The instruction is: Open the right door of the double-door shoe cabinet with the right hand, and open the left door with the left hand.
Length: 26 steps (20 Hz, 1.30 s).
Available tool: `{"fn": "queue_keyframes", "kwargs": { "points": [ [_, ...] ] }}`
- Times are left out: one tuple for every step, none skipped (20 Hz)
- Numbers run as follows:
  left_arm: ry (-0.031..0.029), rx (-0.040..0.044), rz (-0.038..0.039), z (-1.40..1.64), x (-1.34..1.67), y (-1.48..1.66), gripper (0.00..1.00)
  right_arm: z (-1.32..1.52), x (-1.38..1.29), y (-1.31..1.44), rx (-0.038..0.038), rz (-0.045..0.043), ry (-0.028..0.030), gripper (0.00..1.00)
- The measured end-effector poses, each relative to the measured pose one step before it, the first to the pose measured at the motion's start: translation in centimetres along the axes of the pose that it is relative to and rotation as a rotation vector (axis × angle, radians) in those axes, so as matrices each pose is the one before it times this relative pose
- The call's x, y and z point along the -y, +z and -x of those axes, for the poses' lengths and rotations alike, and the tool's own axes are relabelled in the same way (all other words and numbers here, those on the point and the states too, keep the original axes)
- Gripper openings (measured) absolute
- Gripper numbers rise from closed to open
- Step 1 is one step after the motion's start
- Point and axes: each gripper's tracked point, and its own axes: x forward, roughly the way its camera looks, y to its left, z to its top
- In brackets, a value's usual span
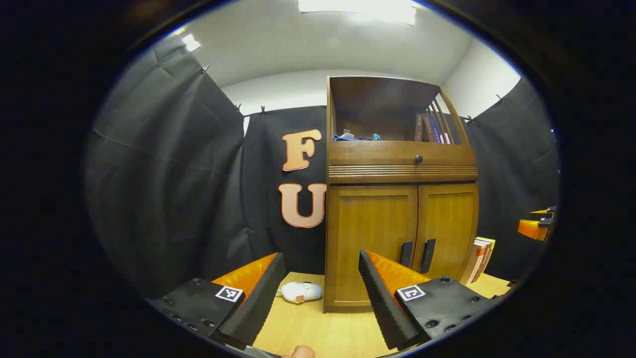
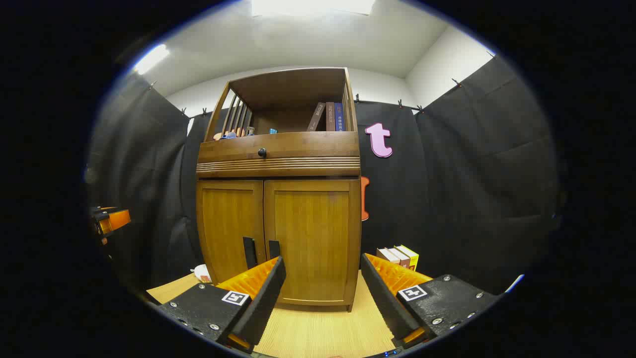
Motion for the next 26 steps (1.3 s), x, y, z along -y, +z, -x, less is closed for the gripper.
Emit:
{"fn": "queue_keyframes", "kwargs": {
  "points": [
    [-0.00935, -0.00278, 0.00083, -0.04, 0.307, -0.111, 0.96, 0.035, 0.076, -0.076, -0.00236, 0.00154, 0.00083, 0.93],
    [-0.00468, -0.00517, 0.0005, -0.077, 0.242, -0.053, 0.99, -0.026, 0.124, -0.159, -0.00293, 0.00231, -0.0019, 0.93],
    [-0.00042, -0.00355, 0.00007, 0.047, 0.094, -0.048, 0.99, -0.046, 0.032, -0.002, -0.00358, 0.00342, -0.00185, 0.93],
    [0.00205, -0.00146, 0.0001, -0.031, 0.085, 0.079, 0.99, 0.005, 0.012, -0.04, -0.00046, 0.00131, 0.00044, 0.93],
    [0.00046, 0.00029, -0.0014, -0.046, -0.005, 0.163, 0.96, 0.094, -0.103, 0.145, 0.00175, -0.00117, 0.00223, 0.94],
    [-0.0012, 0.00359, -0.00367, 0.055, 0.134, 0.252, 0.97, 0.032, -0.084, 0.102, 0.00255, -0.00165, 0.00422, 0.94],
    [-0.00038, 0.00475, -0.00452, 0.174, 0.082, 0.163, 0.94, 0.079, -0.016, 0.189, 0.00356, -0.00363, 0.00179, 0.93],
    [0.00014, 0.0058, -0.00427, 0.209, 0.139, 0.299, 0.94, 0.071, -0.009, 0.138, 0.00369, -0.00354, 0.00056, 0.93],
    [-0.00126, 0.00596, -0.00313, 0.153, 0.141, 0.244, 0.94, 0.009, -0.036, 0.136, 0.0027, -0.00262, 0.00032, 0.93],
    [-0.0044, 0.00202, -0.00095, 0.135, 0.221, 0.184, 0.96, 0.027, 0.008, 0.004, 0.00076, -0.00119, 0.00024, 0.93],
    [-0.0099, 0.00133, 0.00073, 0.086, 0.448, 0.143, 0.99, 0.034, -0.073, -0.014, -0.00101, 0.00043, 0.00133, 0.93],
    [-0.01242, 0.00406, 0.00289, 0.068, 0.47, 0.137, 0.99, 0.029, -0.118, -0.053, -0.00221, 0.00275, 0.00082, 0.93],
    [-0.01138, 0.00342, 0.00175, 0.133, 0.333, 0.141, 0.99, -0.031, -0.009, -0.065, -0.00247, 0.00475, 0.00105, 0.93],
    [-0.00424, 0.00219, -0.00076, 0.052, 0.191, 0.096, 0.99, -0.037, -0.079, -0.092, -0.00257, 0.00407, 0.00087, 0.93],
    [-0.00112, 0.00208, -0.00213, 0.24, 0.002, 0.031, 0.99, -0.052, -0.154, -0.039, -0.00174, 0.00203, 0.00144, 0.93],
    [-0.00036, -0.00131, -0.00128, -0.07, -0.027, 0.015, 0.99, -0.032, -0.118, -0.102, 0.00005, -0.00001, 0.00156, 0.93],
    [0.00221, -0.00053, -0.00293, -0.096, 0.003, -0.105, 0.99, -0.076, -0.186, -0.1, -0.00088, -0.00046, 0.00266, 0.93],
    [0.00234, -0.00039, -0.00006, -0.007, -0.166, -0.1, 0.96, -0.029, -0.194, -0.165, -0.00106, 0.00105, 0.00169, 0.93],
    [-0.00035, -0.00149, 0.00602, 0.1, 0.045, -0.064, 0.96, -0.115, -0.102, -0.151, 0.00008, 0.00185, 0.00136, 0.93],
    [-0.00406, -0.00224, 0.00737, 0.014, 0.067, -0.082, 0.96, -0.141, -0.26, -0.304, -0.00017, -0.00056, 0.00304, 0.94],
    [-0.00302, -0.00264, 0.00507, -0.014, 0.056, -0.154, 0.99, -0.25, -0.421, -0.356, -0.00263, -0.00348, 0.00519, 0.94],
    [0.00144, -0.00117, 0.00202, -0.162, -0.145, -0.052, 0.99, -0.34, -0.466, -0.426, -0.00225, -0.00593, 0.0057, 0.93],
    [0.00379, -0.001, 0.00203, -0.02, -0.099, -0.086, 0.96, -0.523, -0.544, -0.393, -0.00035, -0.0061, 0.00809, 0.93],
    [-0.00041, -0.0014, 0.00273, 0.069, -0.078, -0.047, 0.96, -0.538, -0.605, -0.52, -0.00093, -0.0022, 0.00545, 0.93],
    [-0.00205, -0.00274, 0.0019, 0.015, -0.012, -0.074, 0.96, -0.798, -0.642, -0.594, 0.00035, 0.0046, 0.00795, 0.93],
    [-0.00104, -0.0008, -0.00096, -0.16, -0.036, -0.115, 0.96, -0.756, -0.634, -0.707, -0.00521, 0.01059, 0.00684, 0.93]
  ]
}}
